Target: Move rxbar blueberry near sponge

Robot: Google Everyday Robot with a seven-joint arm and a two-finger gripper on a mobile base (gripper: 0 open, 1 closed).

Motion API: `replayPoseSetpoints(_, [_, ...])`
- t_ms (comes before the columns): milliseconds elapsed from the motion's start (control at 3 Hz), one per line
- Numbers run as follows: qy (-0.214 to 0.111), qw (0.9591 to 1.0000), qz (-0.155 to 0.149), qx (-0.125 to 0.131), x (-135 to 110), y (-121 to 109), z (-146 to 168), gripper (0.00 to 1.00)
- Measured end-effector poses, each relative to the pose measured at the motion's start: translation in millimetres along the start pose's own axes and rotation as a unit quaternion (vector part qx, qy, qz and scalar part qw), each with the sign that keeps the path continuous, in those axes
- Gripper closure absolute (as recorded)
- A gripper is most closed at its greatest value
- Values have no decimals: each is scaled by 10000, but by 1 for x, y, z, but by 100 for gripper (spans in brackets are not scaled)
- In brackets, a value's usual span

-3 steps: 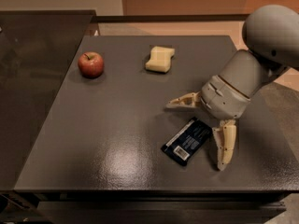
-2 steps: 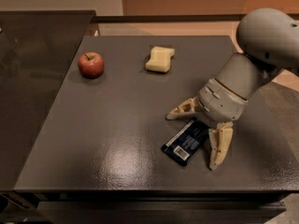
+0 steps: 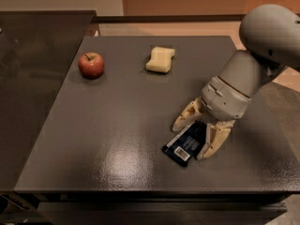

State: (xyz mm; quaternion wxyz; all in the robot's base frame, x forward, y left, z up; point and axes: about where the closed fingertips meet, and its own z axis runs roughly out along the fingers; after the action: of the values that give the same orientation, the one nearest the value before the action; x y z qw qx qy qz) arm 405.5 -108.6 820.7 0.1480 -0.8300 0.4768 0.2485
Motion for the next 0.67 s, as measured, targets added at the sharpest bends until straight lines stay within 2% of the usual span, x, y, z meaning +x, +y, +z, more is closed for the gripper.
replayPoseSetpoints(333, [0, 10000, 1, 2, -4, 0, -6, 88])
replayPoseSetpoints(667, [-98, 9986, 284, 427, -2, -3, -26, 100])
